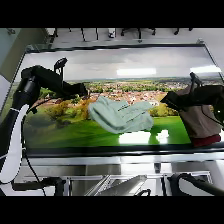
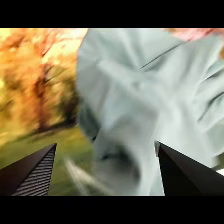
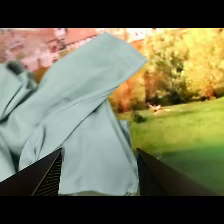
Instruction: Fold the shirts.
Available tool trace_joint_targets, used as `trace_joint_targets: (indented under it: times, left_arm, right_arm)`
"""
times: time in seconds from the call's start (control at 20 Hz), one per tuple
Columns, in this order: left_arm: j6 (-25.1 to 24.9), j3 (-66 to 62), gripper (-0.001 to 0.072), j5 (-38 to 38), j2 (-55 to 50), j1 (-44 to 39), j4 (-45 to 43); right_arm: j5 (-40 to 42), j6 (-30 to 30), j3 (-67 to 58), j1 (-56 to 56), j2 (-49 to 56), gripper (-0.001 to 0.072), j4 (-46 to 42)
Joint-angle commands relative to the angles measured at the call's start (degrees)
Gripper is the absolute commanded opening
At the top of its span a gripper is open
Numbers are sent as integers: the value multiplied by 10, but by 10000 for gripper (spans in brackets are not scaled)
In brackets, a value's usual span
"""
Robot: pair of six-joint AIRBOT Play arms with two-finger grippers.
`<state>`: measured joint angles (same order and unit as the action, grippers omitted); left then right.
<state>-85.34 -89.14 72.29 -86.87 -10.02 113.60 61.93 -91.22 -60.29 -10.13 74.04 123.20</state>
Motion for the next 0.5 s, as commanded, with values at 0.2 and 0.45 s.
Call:
trace_joint_targets:
  times: [0.2,0.45]
  left_arm:
    - [-51,-9,703,-73,-125,-5,140]
    - [-53,-64,703,-71,-197,-67,139]
  right_arm:
    - [-72,-36,-4,40,170,504,71]
    - [-84,-35,-71,68,228,503,83]
